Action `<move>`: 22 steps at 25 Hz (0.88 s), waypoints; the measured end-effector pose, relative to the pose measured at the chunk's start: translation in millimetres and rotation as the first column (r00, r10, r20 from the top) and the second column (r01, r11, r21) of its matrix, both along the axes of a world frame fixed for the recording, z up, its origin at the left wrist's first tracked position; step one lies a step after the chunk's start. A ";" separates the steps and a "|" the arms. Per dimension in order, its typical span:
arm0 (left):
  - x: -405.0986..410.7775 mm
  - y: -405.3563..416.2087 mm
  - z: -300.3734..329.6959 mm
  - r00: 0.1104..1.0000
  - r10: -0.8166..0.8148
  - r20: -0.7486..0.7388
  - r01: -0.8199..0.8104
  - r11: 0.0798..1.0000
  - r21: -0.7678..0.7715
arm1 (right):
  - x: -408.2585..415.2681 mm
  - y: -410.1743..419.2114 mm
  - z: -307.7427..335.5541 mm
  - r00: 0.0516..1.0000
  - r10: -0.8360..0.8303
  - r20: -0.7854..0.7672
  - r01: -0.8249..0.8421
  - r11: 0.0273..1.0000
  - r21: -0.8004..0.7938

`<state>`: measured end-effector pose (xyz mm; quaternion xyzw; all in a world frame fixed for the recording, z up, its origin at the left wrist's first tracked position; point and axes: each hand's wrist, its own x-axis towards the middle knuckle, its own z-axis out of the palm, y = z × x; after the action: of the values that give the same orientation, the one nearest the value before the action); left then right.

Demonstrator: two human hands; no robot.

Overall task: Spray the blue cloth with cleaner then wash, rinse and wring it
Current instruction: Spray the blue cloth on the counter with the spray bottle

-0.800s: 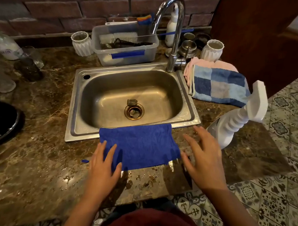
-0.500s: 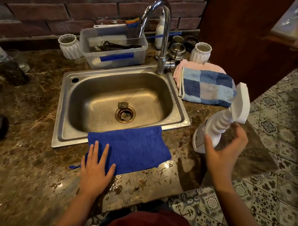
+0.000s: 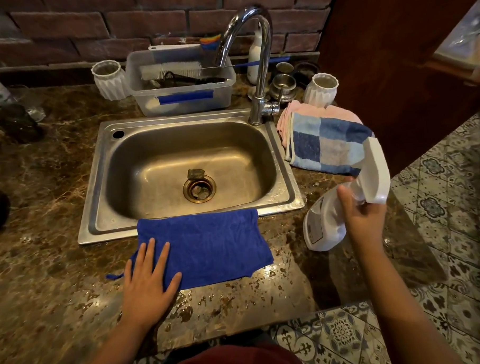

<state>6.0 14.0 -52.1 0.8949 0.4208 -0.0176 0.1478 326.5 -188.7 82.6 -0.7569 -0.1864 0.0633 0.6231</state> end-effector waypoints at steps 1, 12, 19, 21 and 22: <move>-0.1 0.2 -0.6 1.000 -0.001 -0.002 0.001 1.000 0.002 | 2.6 1.9 -0.3 1.000 0.018 -0.006 -0.018 1.000 -0.006; 9.0 -0.4 11.1 0.998 0.020 -0.058 -0.019 0.999 0.027 | -58.2 73.7 39.9 0.850 0.515 -0.110 -0.527 0.835 -0.161; 1.1 -6.6 -3.6 1.000 0.014 -0.008 -0.013 0.994 0.108 | -128.6 87.3 11.2 0.555 0.576 -0.600 -0.773 0.623 -0.118; 1.4 -5.8 -4.8 1.000 0.012 -0.008 -0.011 0.994 0.112 | -141.8 89.6 -0.5 0.614 0.488 -0.620 -0.737 0.637 -0.229; 1.7 -5.6 -4.5 1.000 0.014 -0.003 -0.013 0.993 0.119 | -145.8 90.5 -4.9 0.657 0.451 -0.605 -0.715 0.627 -0.310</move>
<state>7.8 8.4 -56.6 0.8992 0.4274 0.0066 0.0937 180.7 -98.2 77.7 -0.7490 -0.2472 0.4988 0.3593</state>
